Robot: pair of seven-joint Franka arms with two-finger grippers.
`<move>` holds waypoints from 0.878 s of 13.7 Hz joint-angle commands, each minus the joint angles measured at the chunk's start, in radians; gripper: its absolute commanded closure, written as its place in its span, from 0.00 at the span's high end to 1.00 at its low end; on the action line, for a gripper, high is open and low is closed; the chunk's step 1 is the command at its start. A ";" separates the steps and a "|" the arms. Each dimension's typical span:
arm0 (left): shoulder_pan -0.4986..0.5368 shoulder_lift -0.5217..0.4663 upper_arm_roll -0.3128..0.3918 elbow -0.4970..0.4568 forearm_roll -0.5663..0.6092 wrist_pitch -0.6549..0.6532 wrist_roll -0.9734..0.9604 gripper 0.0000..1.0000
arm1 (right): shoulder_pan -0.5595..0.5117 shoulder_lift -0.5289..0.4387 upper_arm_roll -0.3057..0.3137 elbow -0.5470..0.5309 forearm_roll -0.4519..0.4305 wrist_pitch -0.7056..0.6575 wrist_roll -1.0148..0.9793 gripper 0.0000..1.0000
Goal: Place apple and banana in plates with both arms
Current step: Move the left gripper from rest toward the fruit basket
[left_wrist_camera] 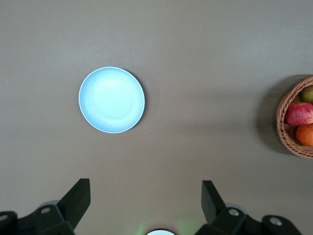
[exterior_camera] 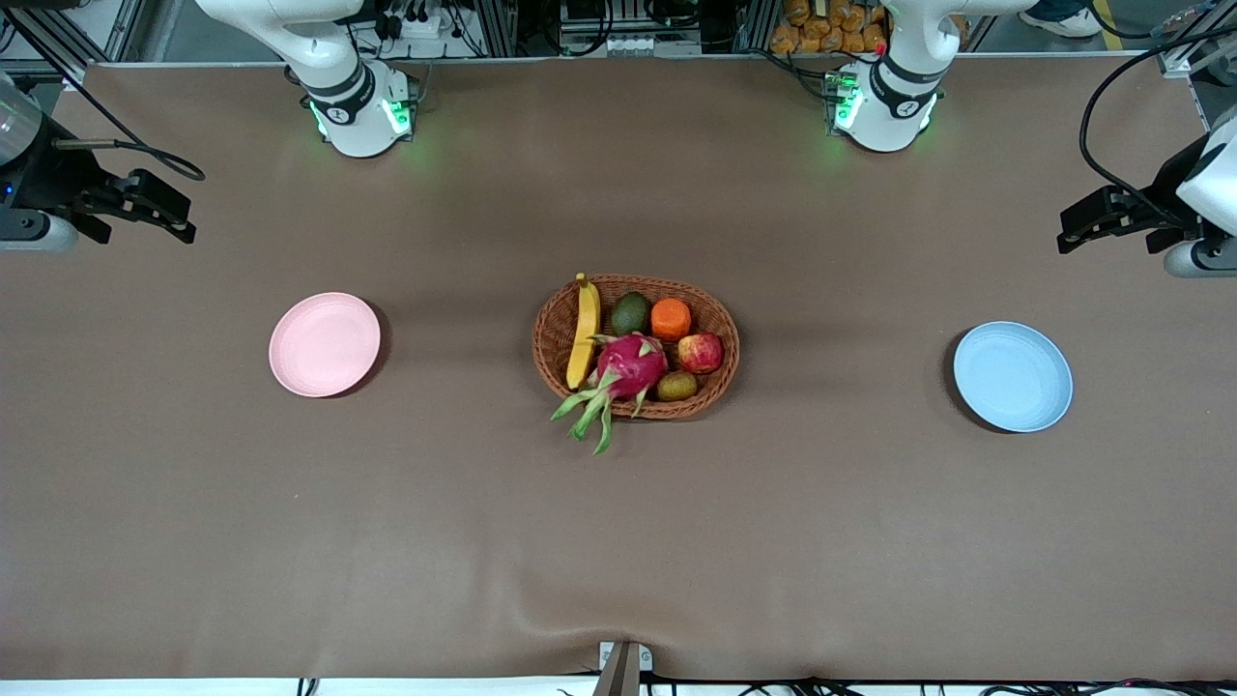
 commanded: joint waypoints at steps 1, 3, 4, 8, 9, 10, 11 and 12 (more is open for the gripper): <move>-0.003 0.007 -0.003 0.025 -0.014 -0.019 0.009 1.00 | -0.005 -0.011 0.009 0.003 -0.013 -0.003 0.005 1.00; -0.006 0.009 -0.003 0.027 -0.014 -0.019 0.004 1.00 | -0.007 -0.010 0.009 0.003 -0.013 0.004 0.005 1.00; -0.007 0.015 -0.005 0.027 -0.014 -0.019 0.007 1.00 | -0.010 -0.010 0.009 0.005 -0.013 0.004 0.005 1.00; -0.020 0.051 -0.005 0.025 -0.022 -0.018 0.007 1.00 | -0.007 -0.007 0.009 0.006 -0.013 0.006 0.005 1.00; -0.021 0.080 -0.006 0.025 -0.034 -0.018 0.002 1.00 | -0.004 -0.005 0.009 0.011 -0.013 0.007 0.005 1.00; -0.026 0.111 -0.014 0.024 -0.069 -0.009 -0.005 1.00 | 0.003 -0.005 0.009 0.011 -0.013 0.007 0.005 1.00; -0.035 0.146 -0.022 0.025 -0.073 0.000 -0.004 1.00 | 0.006 -0.005 0.009 0.012 -0.013 0.007 0.005 1.00; -0.065 0.166 -0.031 0.025 -0.067 0.028 -0.005 1.00 | 0.009 -0.007 0.009 0.011 -0.013 0.006 0.005 1.00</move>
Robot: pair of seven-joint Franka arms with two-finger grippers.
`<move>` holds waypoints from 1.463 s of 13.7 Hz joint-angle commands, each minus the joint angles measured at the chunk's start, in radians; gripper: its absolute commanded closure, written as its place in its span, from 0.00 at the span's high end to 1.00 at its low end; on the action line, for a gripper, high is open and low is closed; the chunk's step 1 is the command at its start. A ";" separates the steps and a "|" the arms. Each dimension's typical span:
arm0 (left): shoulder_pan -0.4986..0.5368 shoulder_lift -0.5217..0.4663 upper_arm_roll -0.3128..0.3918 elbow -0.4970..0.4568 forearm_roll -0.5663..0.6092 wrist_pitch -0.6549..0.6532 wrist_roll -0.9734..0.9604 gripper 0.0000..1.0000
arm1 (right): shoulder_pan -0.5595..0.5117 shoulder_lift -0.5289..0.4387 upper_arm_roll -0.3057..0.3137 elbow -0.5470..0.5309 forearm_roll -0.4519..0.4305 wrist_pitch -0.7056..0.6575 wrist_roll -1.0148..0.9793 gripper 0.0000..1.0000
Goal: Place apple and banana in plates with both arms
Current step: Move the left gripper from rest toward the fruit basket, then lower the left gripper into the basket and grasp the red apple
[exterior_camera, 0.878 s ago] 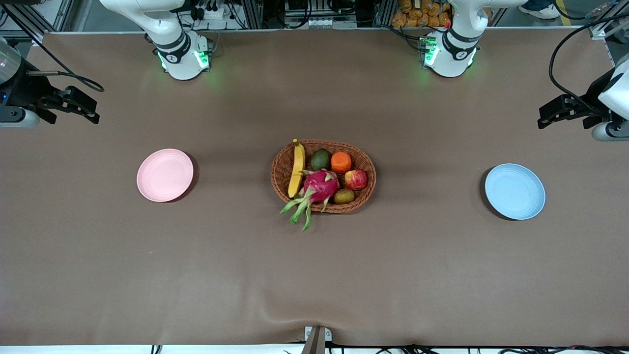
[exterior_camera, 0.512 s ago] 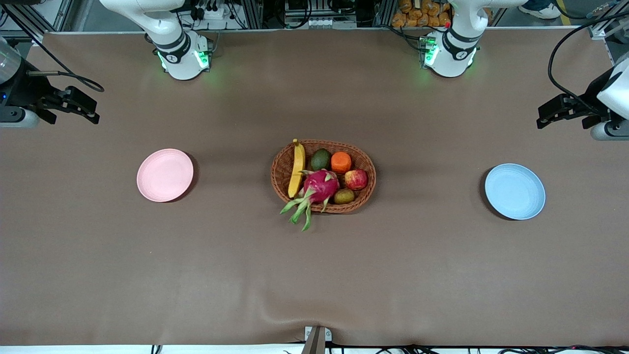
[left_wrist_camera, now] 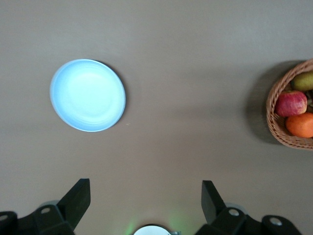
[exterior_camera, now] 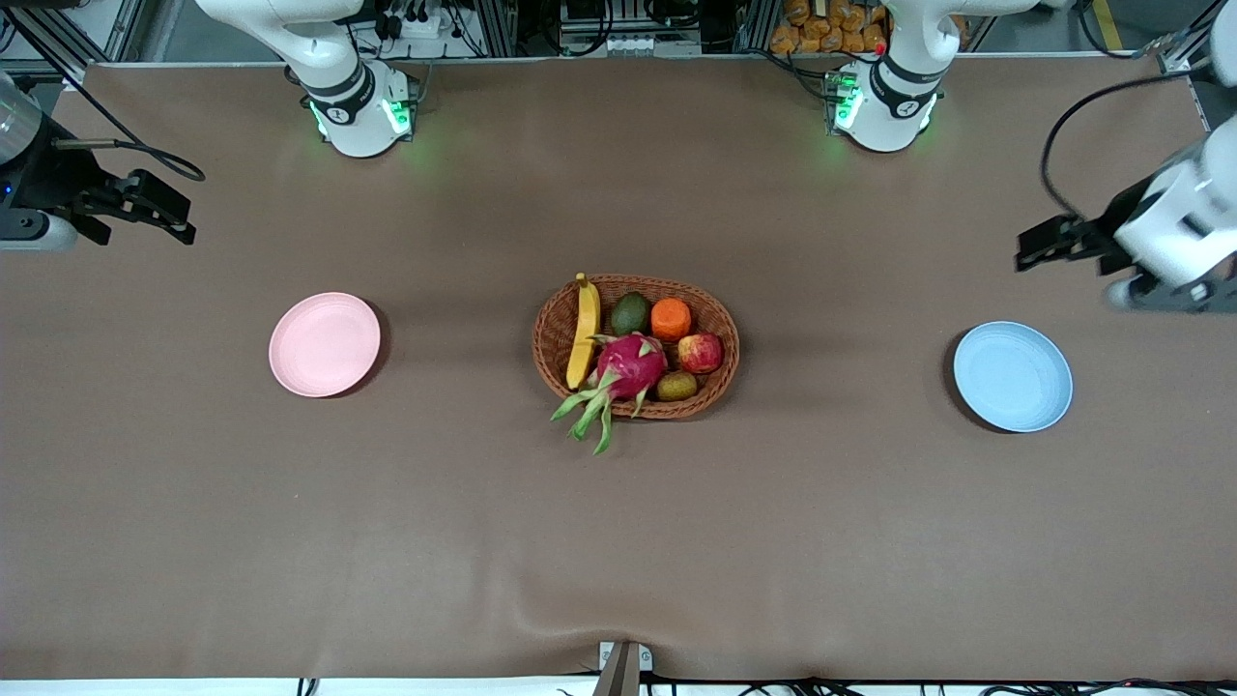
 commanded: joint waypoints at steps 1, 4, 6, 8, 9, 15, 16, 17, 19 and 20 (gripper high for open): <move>-0.075 0.079 -0.017 0.024 -0.016 0.055 -0.016 1.00 | 0.005 -0.007 0.005 0.008 -0.013 -0.002 0.005 1.00; -0.185 0.141 -0.020 0.026 -0.012 0.080 -0.180 1.00 | 0.005 -0.007 0.005 0.010 -0.013 -0.002 0.005 1.00; -0.236 0.188 -0.021 0.028 -0.021 0.098 -0.258 1.00 | 0.003 -0.005 0.005 0.008 -0.013 -0.001 0.005 1.00; -0.274 0.231 -0.023 0.028 -0.058 0.155 -0.307 1.00 | 0.000 -0.005 0.005 0.010 -0.013 0.001 0.005 1.00; -0.299 0.253 -0.023 0.029 -0.070 0.183 -0.327 1.00 | 0.005 -0.005 0.004 0.010 -0.013 0.001 0.005 1.00; -0.391 0.382 -0.021 0.100 -0.116 0.264 -0.456 1.00 | 0.000 -0.005 0.004 0.013 -0.013 0.001 -0.004 1.00; -0.399 0.389 -0.021 0.098 -0.118 0.281 -0.474 1.00 | 0.000 -0.005 0.004 0.013 -0.013 0.001 -0.002 1.00; -0.399 0.406 -0.023 0.098 -0.124 0.290 -0.482 1.00 | -0.004 -0.002 0.004 0.013 -0.013 0.001 -0.004 1.00; -0.403 0.437 -0.023 0.098 -0.163 0.321 -0.485 1.00 | -0.004 -0.002 0.002 0.012 -0.013 -0.004 -0.004 1.00; -0.413 0.451 -0.023 0.098 -0.182 0.338 -0.487 1.00 | -0.006 -0.002 0.004 0.012 -0.013 -0.002 -0.007 1.00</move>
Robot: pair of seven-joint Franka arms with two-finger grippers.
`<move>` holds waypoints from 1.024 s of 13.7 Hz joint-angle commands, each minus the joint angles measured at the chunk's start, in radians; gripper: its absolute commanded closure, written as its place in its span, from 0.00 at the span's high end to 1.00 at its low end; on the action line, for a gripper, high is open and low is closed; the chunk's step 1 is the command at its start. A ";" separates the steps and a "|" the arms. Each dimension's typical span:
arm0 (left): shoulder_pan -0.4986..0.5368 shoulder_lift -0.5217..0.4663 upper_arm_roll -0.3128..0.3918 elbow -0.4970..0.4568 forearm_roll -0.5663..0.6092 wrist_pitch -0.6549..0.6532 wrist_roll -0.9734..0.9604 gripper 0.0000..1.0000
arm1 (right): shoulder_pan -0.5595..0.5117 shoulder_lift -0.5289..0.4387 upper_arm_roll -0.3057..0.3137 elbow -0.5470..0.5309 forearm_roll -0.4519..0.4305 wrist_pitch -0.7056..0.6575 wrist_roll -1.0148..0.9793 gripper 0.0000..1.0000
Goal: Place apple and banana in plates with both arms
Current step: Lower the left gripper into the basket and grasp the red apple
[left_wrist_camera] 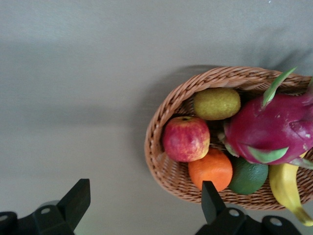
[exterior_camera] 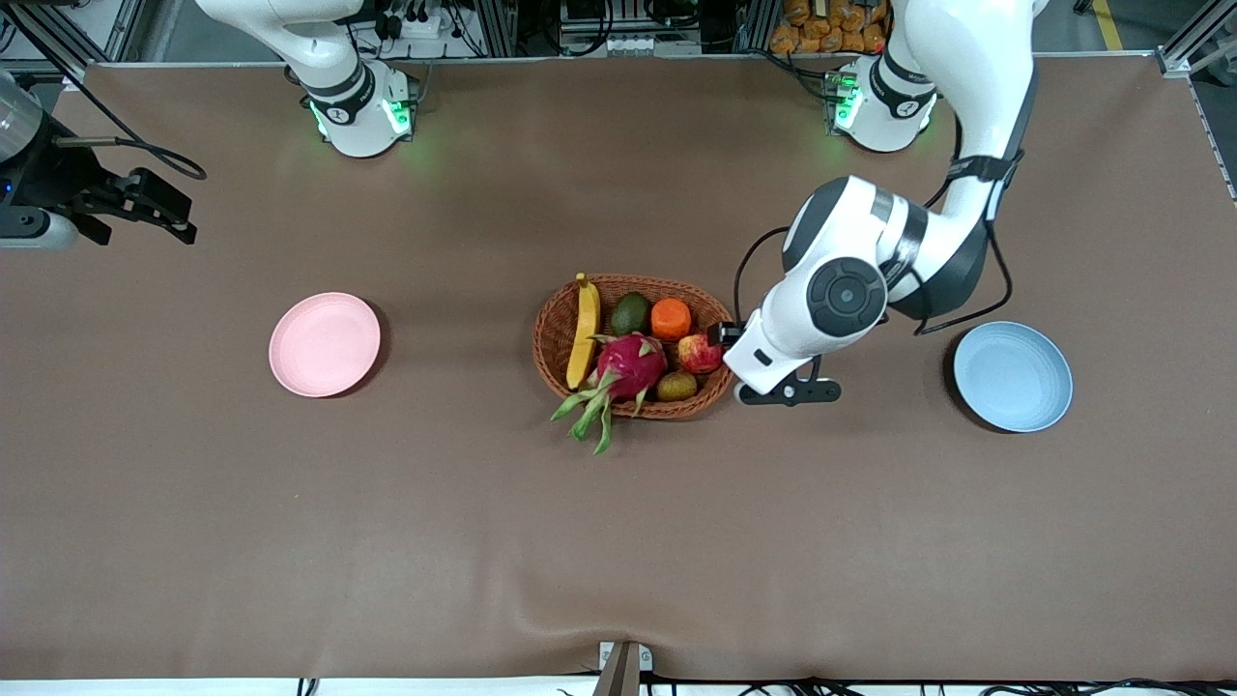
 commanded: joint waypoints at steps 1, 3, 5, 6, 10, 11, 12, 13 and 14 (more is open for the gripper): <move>-0.031 0.054 0.010 0.033 -0.049 0.045 -0.016 1.00 | -0.007 -0.002 0.004 0.007 -0.013 -0.003 -0.007 1.00; -0.040 0.094 0.009 0.033 -0.052 0.100 -0.068 1.00 | -0.009 -0.002 0.001 0.007 -0.013 -0.003 -0.007 1.00; -0.077 0.129 0.012 0.035 -0.050 0.150 -0.111 1.00 | -0.007 -0.001 0.001 0.007 -0.011 -0.003 -0.007 1.00; -0.079 0.143 0.010 0.035 -0.052 0.166 -0.115 1.00 | -0.007 -0.001 0.001 0.007 -0.011 -0.003 -0.007 1.00; -0.106 0.174 0.010 0.033 -0.052 0.189 -0.143 1.00 | -0.009 -0.001 0.001 0.007 -0.011 -0.005 -0.007 1.00; -0.108 0.180 0.009 0.033 -0.052 0.192 -0.149 1.00 | -0.009 -0.002 0.001 0.007 -0.011 -0.009 -0.007 1.00; -0.105 0.183 0.009 0.032 -0.054 0.192 -0.151 1.00 | -0.007 -0.002 0.001 0.007 -0.011 -0.011 -0.007 1.00; -0.103 0.186 0.009 0.032 -0.057 0.194 -0.151 1.00 | -0.009 -0.001 0.001 0.007 -0.011 -0.009 -0.007 1.00; -0.105 0.188 0.009 0.032 -0.069 0.194 -0.151 1.00 | -0.007 -0.001 0.001 0.007 -0.011 -0.009 -0.007 1.00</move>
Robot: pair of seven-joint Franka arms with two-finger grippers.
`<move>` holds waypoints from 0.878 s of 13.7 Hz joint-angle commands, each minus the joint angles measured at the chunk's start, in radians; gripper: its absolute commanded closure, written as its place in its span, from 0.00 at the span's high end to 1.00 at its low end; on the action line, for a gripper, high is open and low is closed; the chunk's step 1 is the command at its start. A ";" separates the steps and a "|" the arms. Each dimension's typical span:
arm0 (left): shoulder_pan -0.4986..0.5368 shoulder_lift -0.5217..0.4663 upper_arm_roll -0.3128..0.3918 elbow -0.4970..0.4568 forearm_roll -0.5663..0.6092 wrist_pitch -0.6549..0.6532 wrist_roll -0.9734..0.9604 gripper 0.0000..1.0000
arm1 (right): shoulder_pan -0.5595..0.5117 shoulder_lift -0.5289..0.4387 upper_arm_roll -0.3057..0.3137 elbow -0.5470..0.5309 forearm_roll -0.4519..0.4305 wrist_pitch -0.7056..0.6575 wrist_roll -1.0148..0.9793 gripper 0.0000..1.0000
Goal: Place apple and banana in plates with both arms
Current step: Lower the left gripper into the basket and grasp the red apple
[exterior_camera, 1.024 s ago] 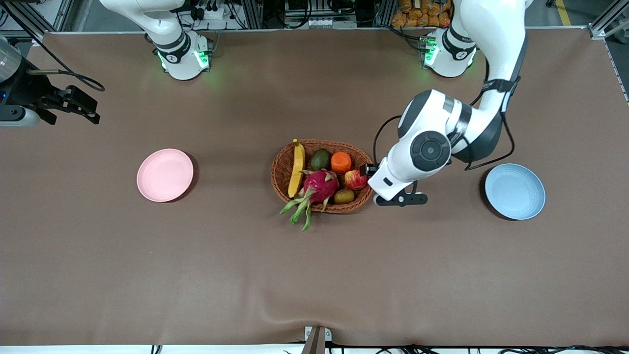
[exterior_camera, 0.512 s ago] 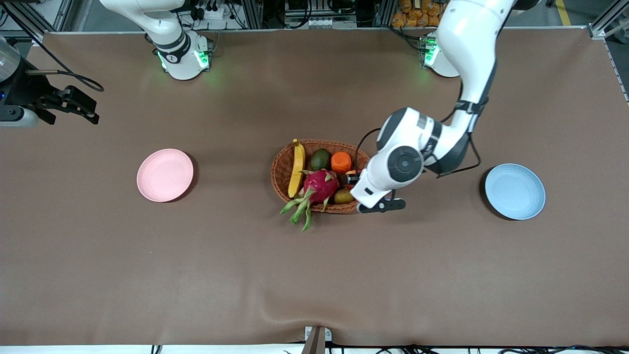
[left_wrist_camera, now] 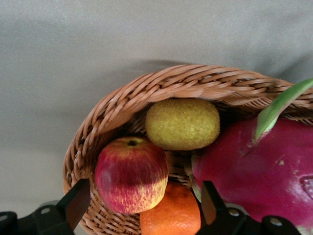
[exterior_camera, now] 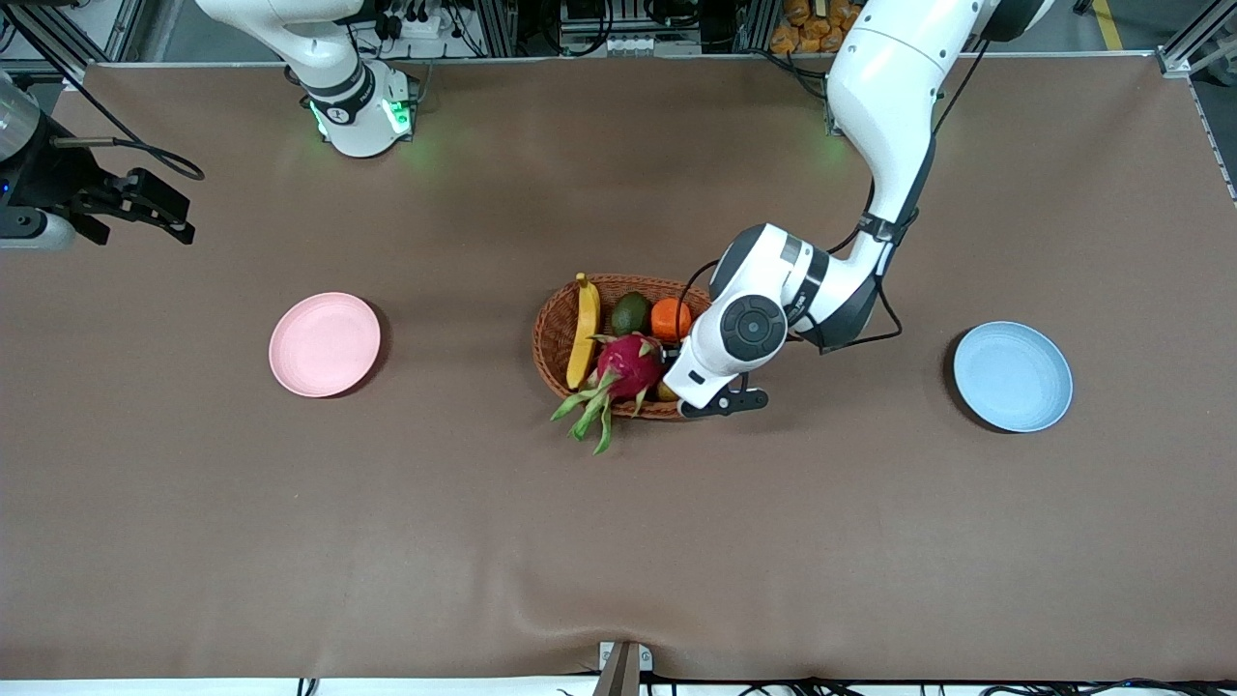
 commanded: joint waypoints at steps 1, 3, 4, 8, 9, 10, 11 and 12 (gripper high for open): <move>-0.011 0.015 0.010 0.020 -0.031 0.004 -0.011 1.00 | -0.008 -0.001 0.003 0.007 -0.011 -0.008 -0.007 1.00; -0.008 0.025 0.010 0.018 -0.031 0.006 -0.008 1.00 | -0.008 -0.002 0.003 0.007 -0.011 -0.008 -0.007 1.00; -0.009 0.031 0.010 0.018 -0.031 0.007 -0.008 1.00 | -0.008 -0.001 0.003 0.007 -0.011 -0.008 -0.007 1.00; -0.012 0.046 0.012 0.018 -0.021 0.014 -0.007 1.00 | -0.008 -0.001 0.003 0.009 -0.011 -0.003 -0.005 1.00; -0.012 0.049 0.010 0.018 -0.021 0.014 -0.005 1.00 | -0.008 -0.001 0.003 0.009 -0.011 -0.003 -0.007 1.00; -0.012 0.051 0.012 0.018 -0.020 0.014 -0.002 1.00 | -0.008 -0.001 0.003 0.007 -0.011 -0.005 -0.005 1.00; -0.012 0.057 0.010 0.018 -0.018 0.014 -0.001 1.00 | -0.008 -0.001 0.003 0.009 -0.011 -0.005 -0.005 1.00; -0.012 0.060 0.012 0.018 -0.018 0.014 0.003 1.00 | -0.008 -0.001 0.003 0.009 -0.011 -0.003 -0.005 1.00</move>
